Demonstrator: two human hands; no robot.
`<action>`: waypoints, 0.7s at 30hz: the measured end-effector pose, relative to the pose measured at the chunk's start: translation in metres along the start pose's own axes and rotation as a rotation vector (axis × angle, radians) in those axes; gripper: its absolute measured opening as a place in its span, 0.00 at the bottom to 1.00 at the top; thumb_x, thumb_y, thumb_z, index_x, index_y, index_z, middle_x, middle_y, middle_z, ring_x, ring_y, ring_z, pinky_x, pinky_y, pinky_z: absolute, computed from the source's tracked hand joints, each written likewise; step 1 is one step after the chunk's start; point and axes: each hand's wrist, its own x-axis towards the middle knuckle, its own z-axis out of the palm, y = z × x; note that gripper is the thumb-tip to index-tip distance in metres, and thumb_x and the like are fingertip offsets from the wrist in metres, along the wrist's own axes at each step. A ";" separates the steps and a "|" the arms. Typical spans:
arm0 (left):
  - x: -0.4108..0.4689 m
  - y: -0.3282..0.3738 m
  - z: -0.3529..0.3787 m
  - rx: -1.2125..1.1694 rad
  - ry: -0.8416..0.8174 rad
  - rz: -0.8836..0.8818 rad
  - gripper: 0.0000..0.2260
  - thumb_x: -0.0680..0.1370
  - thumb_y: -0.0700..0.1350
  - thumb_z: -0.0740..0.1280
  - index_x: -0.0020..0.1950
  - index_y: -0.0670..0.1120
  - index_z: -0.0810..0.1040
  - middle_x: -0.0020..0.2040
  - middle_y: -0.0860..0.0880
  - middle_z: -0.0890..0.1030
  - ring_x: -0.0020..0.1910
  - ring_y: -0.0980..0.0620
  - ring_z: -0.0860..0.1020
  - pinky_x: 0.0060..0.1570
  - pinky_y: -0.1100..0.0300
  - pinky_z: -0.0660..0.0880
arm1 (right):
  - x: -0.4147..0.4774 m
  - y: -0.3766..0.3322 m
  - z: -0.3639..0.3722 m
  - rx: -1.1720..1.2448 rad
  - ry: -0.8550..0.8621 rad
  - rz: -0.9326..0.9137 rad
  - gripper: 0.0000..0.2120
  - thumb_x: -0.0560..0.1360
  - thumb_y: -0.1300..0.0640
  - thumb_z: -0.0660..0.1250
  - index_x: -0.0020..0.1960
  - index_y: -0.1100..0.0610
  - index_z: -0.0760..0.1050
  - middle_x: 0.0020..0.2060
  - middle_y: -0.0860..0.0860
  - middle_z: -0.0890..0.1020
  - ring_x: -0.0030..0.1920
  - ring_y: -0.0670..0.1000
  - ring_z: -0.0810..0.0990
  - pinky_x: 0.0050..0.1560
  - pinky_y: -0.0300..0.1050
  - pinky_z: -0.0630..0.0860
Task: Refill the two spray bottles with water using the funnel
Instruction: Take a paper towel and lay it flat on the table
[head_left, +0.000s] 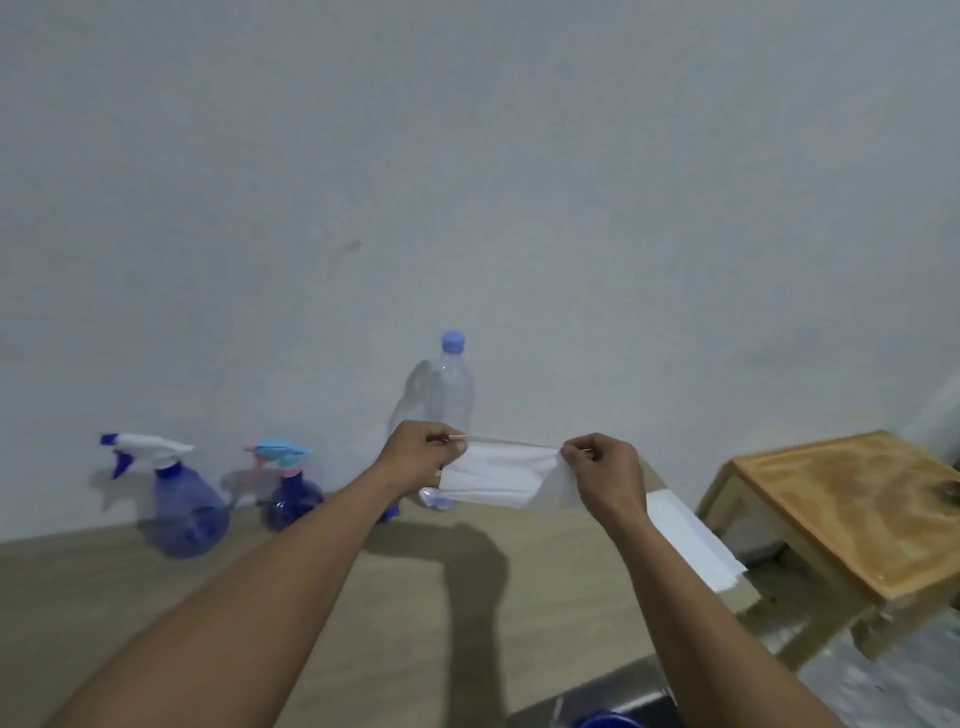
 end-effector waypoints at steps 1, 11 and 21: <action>-0.014 -0.013 -0.019 0.006 0.022 -0.023 0.03 0.76 0.41 0.71 0.47 0.44 0.85 0.31 0.53 0.79 0.29 0.57 0.75 0.32 0.65 0.73 | -0.013 -0.007 0.018 -0.007 -0.035 -0.010 0.07 0.77 0.58 0.69 0.42 0.50 0.82 0.38 0.46 0.84 0.44 0.51 0.82 0.46 0.44 0.76; -0.138 -0.144 -0.177 0.058 0.281 -0.316 0.07 0.73 0.45 0.74 0.38 0.46 0.79 0.35 0.49 0.79 0.39 0.49 0.77 0.41 0.59 0.72 | -0.130 -0.041 0.204 -0.056 -0.362 -0.045 0.05 0.77 0.58 0.70 0.49 0.56 0.84 0.44 0.50 0.83 0.45 0.50 0.79 0.43 0.40 0.68; -0.170 -0.247 -0.265 0.207 0.467 -0.461 0.11 0.68 0.57 0.73 0.45 0.52 0.85 0.39 0.55 0.84 0.40 0.53 0.81 0.39 0.67 0.74 | -0.186 -0.039 0.352 -0.205 -0.508 -0.171 0.06 0.77 0.62 0.67 0.49 0.55 0.82 0.47 0.52 0.85 0.49 0.54 0.82 0.50 0.47 0.78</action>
